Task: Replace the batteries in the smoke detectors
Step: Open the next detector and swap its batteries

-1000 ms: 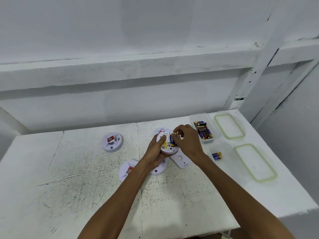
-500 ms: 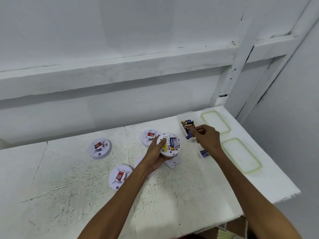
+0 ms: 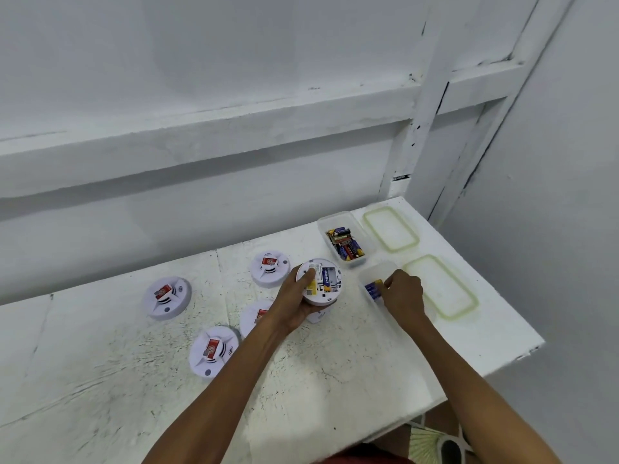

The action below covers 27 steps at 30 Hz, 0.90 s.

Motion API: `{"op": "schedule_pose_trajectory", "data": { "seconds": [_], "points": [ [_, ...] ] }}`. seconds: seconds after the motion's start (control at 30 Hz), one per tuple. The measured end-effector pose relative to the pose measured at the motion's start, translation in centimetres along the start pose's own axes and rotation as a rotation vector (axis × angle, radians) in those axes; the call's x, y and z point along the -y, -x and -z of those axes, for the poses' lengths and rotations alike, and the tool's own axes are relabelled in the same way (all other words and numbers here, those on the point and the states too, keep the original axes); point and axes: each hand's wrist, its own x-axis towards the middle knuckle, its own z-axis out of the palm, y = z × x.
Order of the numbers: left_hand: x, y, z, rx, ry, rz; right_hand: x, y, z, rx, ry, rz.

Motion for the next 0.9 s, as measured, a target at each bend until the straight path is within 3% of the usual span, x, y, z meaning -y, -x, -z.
{"op": "schedule_pose_trajectory", "data": {
  "seconds": [0.23, 0.4, 0.6, 0.73, 0.9],
  "points": [
    [-0.1, 0.0, 0.9, -0.016, 0.010, 0.005, 0.0, 0.0, 0.2, 0.095, 0.094, 0.004],
    [-0.2, -0.1, 1.2, -0.023, 0.002, -0.010, 0.7, 0.1, 0.1, 0.022, 0.136, 0.057],
    [-0.4, 0.0, 1.2, -0.024, -0.001, -0.013, 4.3, 1.7, 0.4, -0.132, -0.017, 0.285],
    [-0.5, 0.1, 1.1, -0.019, 0.012, -0.002, 6.3, 2.3, 0.4, 0.011, -0.213, 0.561],
    [-0.7, 0.2, 1.1, -0.006, 0.005, -0.001, 7.6, 2.2, -0.1, 0.163, -0.079, 0.873]
  ]
}}
